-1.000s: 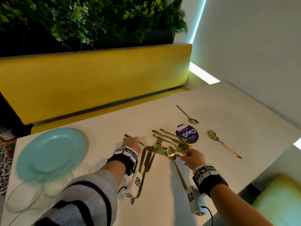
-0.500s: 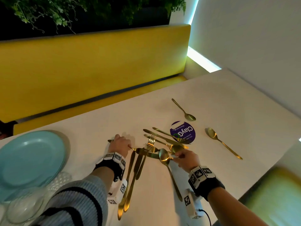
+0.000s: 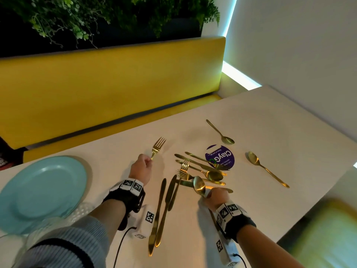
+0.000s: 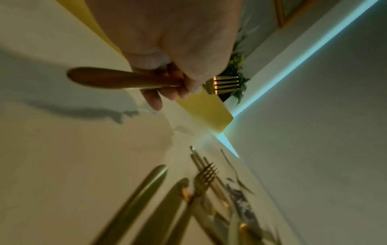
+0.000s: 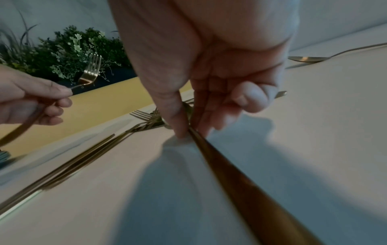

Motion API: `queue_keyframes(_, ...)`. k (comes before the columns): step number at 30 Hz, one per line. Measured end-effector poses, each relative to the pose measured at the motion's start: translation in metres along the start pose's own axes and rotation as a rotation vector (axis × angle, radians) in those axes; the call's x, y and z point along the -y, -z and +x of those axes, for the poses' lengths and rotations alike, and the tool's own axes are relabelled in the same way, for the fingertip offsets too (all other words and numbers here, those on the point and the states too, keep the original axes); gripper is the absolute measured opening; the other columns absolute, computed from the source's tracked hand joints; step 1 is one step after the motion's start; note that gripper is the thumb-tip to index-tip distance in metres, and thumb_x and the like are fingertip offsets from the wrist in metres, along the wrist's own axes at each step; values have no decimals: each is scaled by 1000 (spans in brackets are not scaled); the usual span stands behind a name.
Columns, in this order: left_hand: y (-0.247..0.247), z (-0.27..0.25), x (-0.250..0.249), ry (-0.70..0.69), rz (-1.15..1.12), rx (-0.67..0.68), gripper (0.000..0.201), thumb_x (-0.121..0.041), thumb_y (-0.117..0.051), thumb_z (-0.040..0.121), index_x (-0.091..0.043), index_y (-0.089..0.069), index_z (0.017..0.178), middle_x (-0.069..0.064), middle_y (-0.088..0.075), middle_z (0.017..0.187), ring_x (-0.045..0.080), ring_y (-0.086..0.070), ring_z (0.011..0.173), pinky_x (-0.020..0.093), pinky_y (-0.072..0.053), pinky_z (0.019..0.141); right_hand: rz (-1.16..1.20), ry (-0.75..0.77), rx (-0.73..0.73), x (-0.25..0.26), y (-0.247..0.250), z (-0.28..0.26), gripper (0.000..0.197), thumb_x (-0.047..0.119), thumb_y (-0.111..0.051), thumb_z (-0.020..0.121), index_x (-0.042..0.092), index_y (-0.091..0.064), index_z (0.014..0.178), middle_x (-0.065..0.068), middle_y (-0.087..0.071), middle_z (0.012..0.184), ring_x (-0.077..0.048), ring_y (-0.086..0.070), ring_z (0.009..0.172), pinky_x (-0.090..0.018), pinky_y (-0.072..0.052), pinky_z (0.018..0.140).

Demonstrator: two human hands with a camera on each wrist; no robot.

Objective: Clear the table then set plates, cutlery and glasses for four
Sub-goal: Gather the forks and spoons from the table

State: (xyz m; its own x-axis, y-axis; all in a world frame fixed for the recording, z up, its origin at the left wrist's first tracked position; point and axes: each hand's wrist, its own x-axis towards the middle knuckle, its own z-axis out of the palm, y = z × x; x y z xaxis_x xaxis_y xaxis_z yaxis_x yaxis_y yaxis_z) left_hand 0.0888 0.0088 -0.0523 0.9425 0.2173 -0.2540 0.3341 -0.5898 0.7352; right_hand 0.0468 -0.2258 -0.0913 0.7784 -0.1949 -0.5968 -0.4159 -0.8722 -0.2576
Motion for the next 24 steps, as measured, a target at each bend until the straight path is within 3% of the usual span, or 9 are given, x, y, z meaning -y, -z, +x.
queue_keyframes(2,-3,-2,-7,68,-71,19,26,-22,-43,98,-7,-48,119,16,-62,114,33,-62,103,41,-52,91,-21,-6,20,-5,-8,10,21,46,-56,77,25,-52,73,5,-56,76,-8,-49,62,-22,-47,67)
queue_keyframes(4,-6,-7,-12,116,-105,57,26,-24,-42,98,-8,-49,119,15,-63,112,33,-62,103,40,-50,89,-45,7,42,-2,-7,4,22,44,-58,81,22,-55,82,5,-56,80,-10,-52,70,-23,-46,73)
queue_keyframes(8,-12,-14,-19,131,-83,168,26,-25,-39,98,-7,-57,100,12,-56,84,33,-62,88,42,-50,89,81,16,46,6,2,-12,18,30,-60,88,22,-54,73,4,-56,75,-7,-51,65,-21,-44,67)
queue_keyframes(10,-14,-16,-20,159,-208,210,31,-21,-38,98,-4,-61,111,13,-56,81,28,-60,80,38,-51,78,207,62,67,16,12,-19,14,28,-58,90,18,-58,80,5,-56,73,-6,-50,61,-16,-43,59)
queue_keyframes(12,-14,-19,-25,199,-355,265,30,-16,-36,99,-1,-60,110,5,-51,74,15,-51,65,25,-43,61,364,97,97,29,25,-24,11,25,-57,91,16,-58,86,5,-57,74,-4,-47,59,-13,-39,51)
queue_keyframes(14,-11,-23,-34,247,-489,369,28,-10,-32,100,-1,-57,93,4,-48,71,13,-46,60,21,-39,55,503,139,101,44,40,-27,9,22,-58,90,16,-60,84,3,-59,75,-4,-46,57,-15,-38,50)
queue_keyframes(17,-11,-26,-45,298,-701,527,33,-4,-29,99,-6,-47,71,9,-44,69,14,-52,44,17,-44,43,722,153,132,66,57,-28,10,22,-65,86,13,-65,83,-1,-62,76,-6,-46,49,-19,-38,49)
queue_keyframes(21,-14,-33,-52,228,-737,518,22,-6,-41,97,-8,-50,78,12,-56,71,20,-60,52,30,-50,56,796,164,150,89,67,-27,10,21,-69,83,14,-66,78,3,-64,62,-2,-55,42,-18,-44,48)
queue_keyframes(24,-18,-32,-48,222,-749,463,14,-14,-45,98,-8,-54,89,13,-64,74,25,-65,56,34,-54,59,849,154,167,98,64,-23,10,15,-72,80,11,-66,73,-1,-66,62,-10,-62,54,-24,-56,62)
